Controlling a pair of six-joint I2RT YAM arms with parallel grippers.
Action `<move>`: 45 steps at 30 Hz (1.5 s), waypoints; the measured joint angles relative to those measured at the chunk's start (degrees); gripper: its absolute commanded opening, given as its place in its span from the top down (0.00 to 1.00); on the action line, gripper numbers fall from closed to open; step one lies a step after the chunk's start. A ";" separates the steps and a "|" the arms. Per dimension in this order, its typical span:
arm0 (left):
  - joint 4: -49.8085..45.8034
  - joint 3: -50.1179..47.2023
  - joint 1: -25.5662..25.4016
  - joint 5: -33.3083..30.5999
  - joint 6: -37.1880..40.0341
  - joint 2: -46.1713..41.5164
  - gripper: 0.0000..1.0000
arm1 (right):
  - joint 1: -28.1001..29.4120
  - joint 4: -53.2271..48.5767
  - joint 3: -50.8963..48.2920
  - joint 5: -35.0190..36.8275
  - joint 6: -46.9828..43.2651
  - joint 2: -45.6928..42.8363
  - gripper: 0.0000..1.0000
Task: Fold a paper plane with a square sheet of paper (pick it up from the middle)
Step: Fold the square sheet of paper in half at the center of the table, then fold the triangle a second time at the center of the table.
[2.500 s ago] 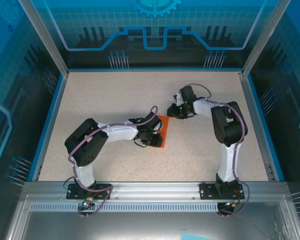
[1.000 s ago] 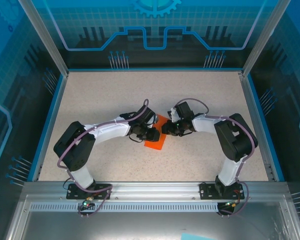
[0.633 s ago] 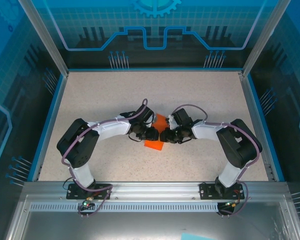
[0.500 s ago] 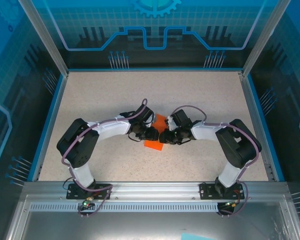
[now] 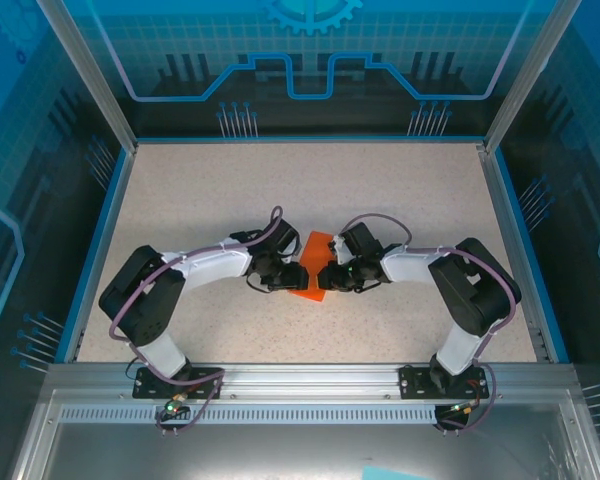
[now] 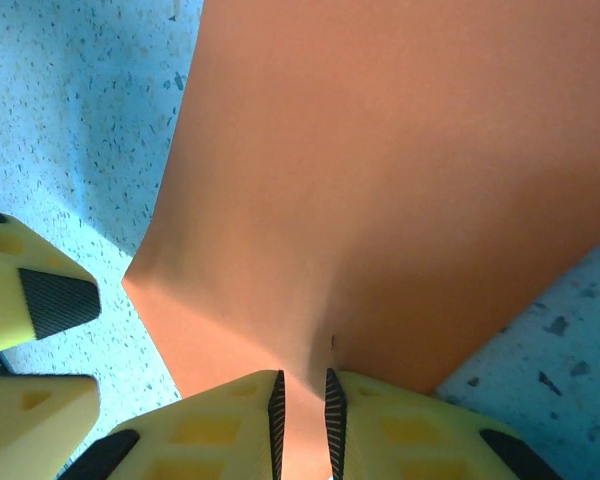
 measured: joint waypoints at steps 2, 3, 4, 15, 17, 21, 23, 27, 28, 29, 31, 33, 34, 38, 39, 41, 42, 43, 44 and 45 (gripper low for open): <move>0.07 -0.13 0.02 -0.04 -0.87 0.00 0.56 | 0.00 0.46 -0.20 -0.24 0.00 -0.02 0.78; 0.15 -0.15 0.02 -0.11 -1.07 0.00 0.55 | 0.00 0.66 -0.24 -0.37 0.02 -0.02 0.78; 0.28 -0.17 0.00 -0.33 -1.27 0.00 0.55 | 0.00 0.81 -0.31 -0.39 0.00 -0.02 0.78; 2.80 -4.57 0.02 -1.92 -5.68 -1.40 0.49 | -0.04 1.27 -0.52 -0.61 0.02 -0.07 0.78; 3.91 -5.03 0.02 -1.95 -6.60 -1.40 0.51 | -0.04 1.33 -0.55 -0.70 0.00 -0.07 0.78; 6.01 -5.51 0.02 -1.97 -7.30 -1.40 0.57 | -0.04 1.36 -0.55 -0.76 0.02 -0.07 0.78; 6.51 -5.51 0.02 -1.97 -7.65 -1.40 0.60 | -0.07 1.36 -0.55 -0.76 0.00 -0.07 0.78; 6.86 -5.51 0.07 -1.97 -8.09 -1.40 0.63 | -0.07 1.38 -0.57 -0.76 0.00 -0.07 0.78; 6.84 -5.51 0.07 -1.97 -8.09 -1.40 0.63 | -0.07 1.46 -0.61 -0.79 0.00 -0.07 0.78; 6.84 -5.49 0.07 -1.97 -8.07 -1.40 0.63 | -0.07 1.53 -0.66 -0.79 0.00 -0.07 0.78; 6.58 -5.49 0.09 -1.99 -8.04 -1.40 0.64 | -0.07 1.55 -0.68 -0.79 0.00 -0.07 0.78; 5.99 -5.46 0.07 -2.29 -8.00 -1.40 0.64 | -0.09 1.55 -0.70 -0.79 0.00 -0.07 0.78; 5.75 -5.46 0.07 -2.47 -7.98 -1.40 0.65 | -0.11 1.68 -0.79 -0.81 0.00 -0.09 0.78; 4.90 -5.07 0.28 -2.93 -7.82 -1.44 0.67 | -0.17 1.95 -0.94 -0.94 0.00 -0.17 0.78; 4.74 -4.96 0.33 -2.95 -7.82 -1.46 0.67 | -0.17 1.97 -0.94 -0.96 -0.02 -0.17 0.78; 4.66 -4.68 0.39 -2.99 -7.82 -1.49 0.68 | -0.17 1.97 -0.94 -0.96 0.00 -0.17 0.78; 4.66 -4.48 0.39 -2.99 -7.82 -1.49 0.68 | -0.17 1.97 -0.94 -0.96 0.00 -0.17 0.78; 4.68 -4.31 0.44 -2.99 -7.80 -1.49 0.68 | -0.17 1.97 -0.94 -0.96 0.00 -0.17 0.78; 4.70 -4.13 0.46 -2.99 -7.80 -1.49 0.68 | -0.17 1.97 -0.94 -0.96 -0.02 -0.17 0.78; 4.70 -3.93 0.50 -2.99 -7.76 -1.49 0.68 | -0.17 1.97 -0.94 -0.96 0.00 -0.17 0.78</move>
